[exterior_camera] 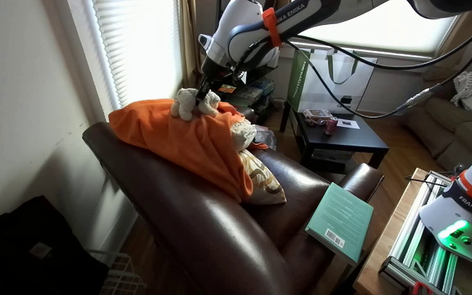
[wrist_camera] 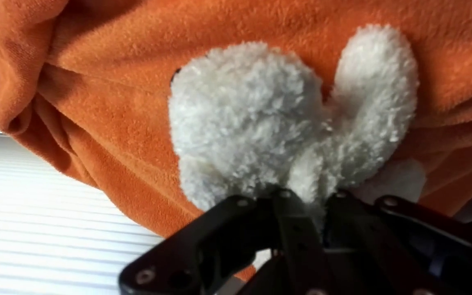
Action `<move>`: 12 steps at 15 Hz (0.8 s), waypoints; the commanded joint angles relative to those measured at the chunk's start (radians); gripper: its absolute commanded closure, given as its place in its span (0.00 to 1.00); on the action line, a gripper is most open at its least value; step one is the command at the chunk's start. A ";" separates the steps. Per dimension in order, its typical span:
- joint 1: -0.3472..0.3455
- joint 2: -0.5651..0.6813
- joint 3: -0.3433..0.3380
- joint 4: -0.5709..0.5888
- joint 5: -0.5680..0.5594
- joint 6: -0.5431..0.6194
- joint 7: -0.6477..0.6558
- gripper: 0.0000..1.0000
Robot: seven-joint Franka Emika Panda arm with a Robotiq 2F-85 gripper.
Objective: Move the fluffy to the armrest on the left
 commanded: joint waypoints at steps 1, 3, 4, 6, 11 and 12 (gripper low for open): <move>0.009 -0.079 -0.008 -0.043 -0.043 -0.054 0.037 0.97; 0.009 -0.134 -0.004 -0.069 -0.047 -0.083 0.039 0.97; 0.010 -0.160 -0.001 -0.080 -0.048 -0.098 0.037 0.97; 0.023 -0.223 -0.009 -0.108 -0.063 -0.135 0.047 0.97; 0.072 -0.405 -0.039 -0.226 -0.162 -0.212 0.152 0.97; 0.073 -0.456 -0.035 -0.272 -0.169 -0.226 0.178 0.97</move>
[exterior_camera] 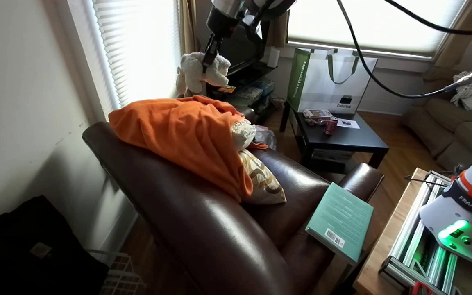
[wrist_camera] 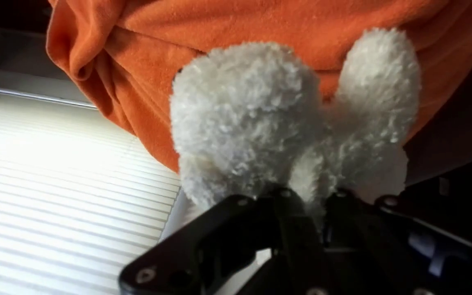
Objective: Move the fluffy to the armrest on the left
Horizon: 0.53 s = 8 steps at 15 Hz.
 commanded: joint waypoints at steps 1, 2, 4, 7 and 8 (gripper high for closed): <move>0.031 -0.199 -0.022 -0.189 -0.069 -0.049 0.114 0.97; 0.033 -0.242 -0.019 -0.225 -0.081 -0.064 0.139 0.97; 0.037 -0.342 -0.016 -0.310 -0.116 -0.087 0.207 0.97; 0.027 -0.478 -0.007 -0.411 -0.180 -0.138 0.340 0.97; 0.020 -0.505 -0.001 -0.427 -0.190 -0.156 0.368 0.97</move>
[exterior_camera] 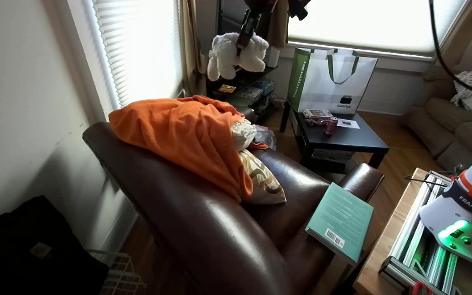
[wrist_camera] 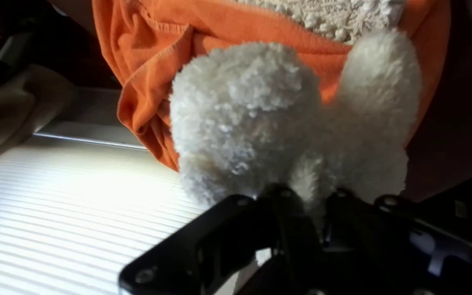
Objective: Move the fluffy to the armrest on the left
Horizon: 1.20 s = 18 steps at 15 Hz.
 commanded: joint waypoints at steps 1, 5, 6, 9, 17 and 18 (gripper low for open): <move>-0.007 -0.043 0.008 -0.029 -0.015 -0.023 0.037 0.89; -0.013 -0.126 0.012 -0.098 -0.028 -0.042 0.079 0.89; -0.014 -0.126 0.012 -0.101 -0.028 -0.042 0.080 0.89; -0.019 -0.138 0.019 -0.120 -0.086 -0.046 0.112 0.97; 0.011 -0.233 0.015 -0.276 0.025 -0.082 -0.018 0.97; 0.026 -0.235 0.021 -0.292 0.069 -0.095 -0.057 0.97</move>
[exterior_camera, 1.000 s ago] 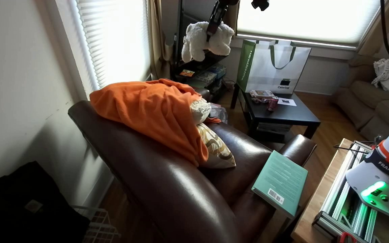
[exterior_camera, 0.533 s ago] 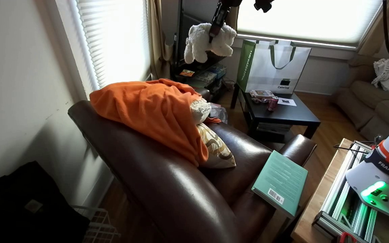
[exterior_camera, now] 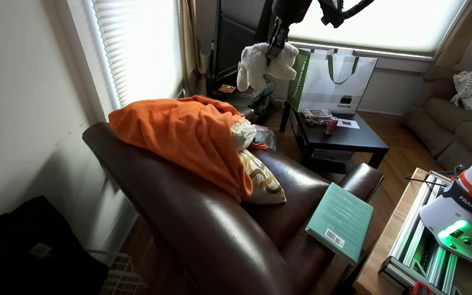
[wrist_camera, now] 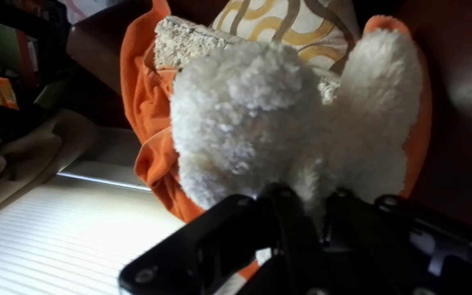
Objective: Move the fluffy to the armrest on the left
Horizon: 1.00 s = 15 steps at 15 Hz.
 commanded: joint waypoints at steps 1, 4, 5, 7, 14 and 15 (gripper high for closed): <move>0.042 -0.050 0.017 -0.083 0.144 -0.055 -0.129 0.97; 0.081 -0.038 0.023 -0.095 0.268 -0.076 -0.271 0.97; 0.091 -0.030 0.028 -0.092 0.296 -0.080 -0.300 0.97; 0.074 -0.014 0.038 -0.077 0.255 -0.062 -0.252 0.89; 0.080 -0.014 0.038 -0.080 0.269 -0.062 -0.274 0.89; 0.080 -0.014 0.038 -0.081 0.269 -0.062 -0.274 0.89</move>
